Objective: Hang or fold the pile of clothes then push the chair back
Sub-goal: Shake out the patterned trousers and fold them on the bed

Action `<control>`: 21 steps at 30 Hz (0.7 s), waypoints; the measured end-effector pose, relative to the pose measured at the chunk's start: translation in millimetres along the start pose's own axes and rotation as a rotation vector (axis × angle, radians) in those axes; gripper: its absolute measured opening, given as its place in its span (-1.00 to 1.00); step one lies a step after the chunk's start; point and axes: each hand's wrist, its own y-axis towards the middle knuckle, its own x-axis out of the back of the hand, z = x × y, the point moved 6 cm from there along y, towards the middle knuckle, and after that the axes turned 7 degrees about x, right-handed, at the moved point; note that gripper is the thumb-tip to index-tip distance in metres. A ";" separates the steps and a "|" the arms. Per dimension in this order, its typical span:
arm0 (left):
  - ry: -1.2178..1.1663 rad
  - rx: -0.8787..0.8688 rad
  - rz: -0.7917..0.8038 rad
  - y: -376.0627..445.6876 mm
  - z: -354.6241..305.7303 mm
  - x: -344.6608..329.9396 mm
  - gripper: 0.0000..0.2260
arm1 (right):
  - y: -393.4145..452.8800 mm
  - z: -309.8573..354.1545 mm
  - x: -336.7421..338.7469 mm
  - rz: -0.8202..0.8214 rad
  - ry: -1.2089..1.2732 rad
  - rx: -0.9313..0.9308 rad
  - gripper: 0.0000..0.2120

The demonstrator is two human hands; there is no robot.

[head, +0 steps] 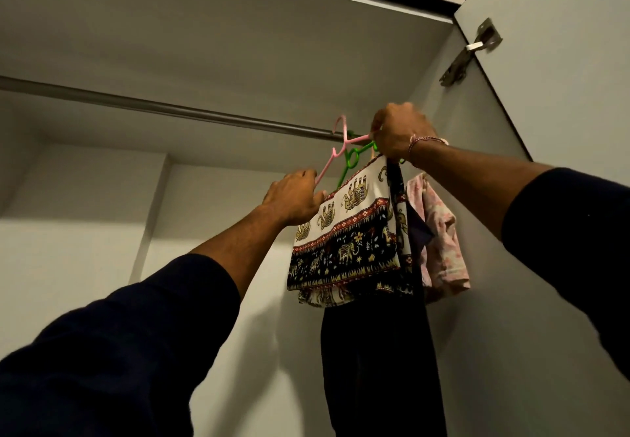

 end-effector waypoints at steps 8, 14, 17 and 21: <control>0.006 0.013 -0.012 28.2 15.4 -33.6 -0.54 | 25.2 -9.3 -31.0 0.047 0.010 0.001 -0.87; -0.007 0.014 0.001 18.1 20.6 -66.4 -0.59 | 23.7 -9.3 -40.6 0.123 0.036 0.044 -0.85; -0.005 0.016 0.006 12.6 23.2 -74.3 -0.61 | 22.9 -7.6 -37.8 0.144 0.058 0.050 -0.82; -0.010 0.033 0.018 8.5 29.9 -75.4 -0.64 | 21.0 -5.3 -35.2 0.152 0.072 0.038 -0.79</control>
